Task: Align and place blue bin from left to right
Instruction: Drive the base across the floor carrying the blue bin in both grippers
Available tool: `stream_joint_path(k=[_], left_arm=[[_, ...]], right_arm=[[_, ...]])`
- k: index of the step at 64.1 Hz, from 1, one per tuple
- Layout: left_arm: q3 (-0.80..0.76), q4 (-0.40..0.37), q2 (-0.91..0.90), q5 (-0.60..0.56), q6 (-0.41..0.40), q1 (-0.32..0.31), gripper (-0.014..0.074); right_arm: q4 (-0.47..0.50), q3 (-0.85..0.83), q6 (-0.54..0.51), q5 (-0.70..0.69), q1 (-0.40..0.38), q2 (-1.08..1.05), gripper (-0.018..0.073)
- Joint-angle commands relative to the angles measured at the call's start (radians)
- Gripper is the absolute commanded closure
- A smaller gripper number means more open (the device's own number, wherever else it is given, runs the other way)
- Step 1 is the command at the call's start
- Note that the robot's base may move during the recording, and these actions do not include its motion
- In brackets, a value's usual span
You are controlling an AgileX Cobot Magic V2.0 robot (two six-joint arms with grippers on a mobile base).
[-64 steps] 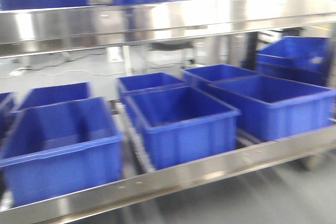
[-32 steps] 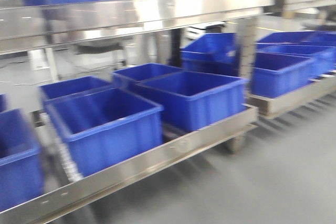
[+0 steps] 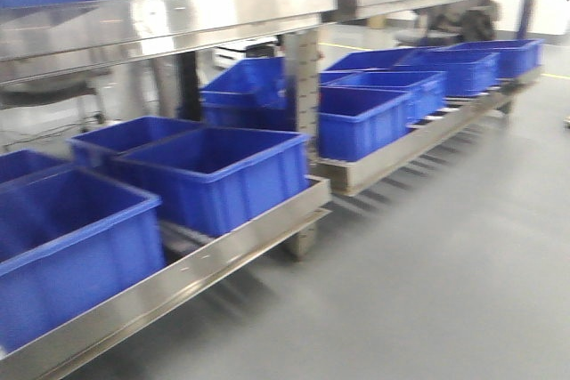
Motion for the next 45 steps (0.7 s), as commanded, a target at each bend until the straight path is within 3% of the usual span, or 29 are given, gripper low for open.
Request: stream_joint_path(k=[1, 45], left_arm=[[-0.012, 0.006, -0.027, -0.077, 0.023, -0.008, 0.0607], [-0.012, 0.006, -0.027, -0.077, 0.023, -0.008, 0.0607]], right_arm=[[-0.002, -0.017, -0.033, -0.105, 0.005, -0.026, 0.0632], [-0.002, -0.017, -0.033, -0.105, 0.005, -0.026, 0.0632]])
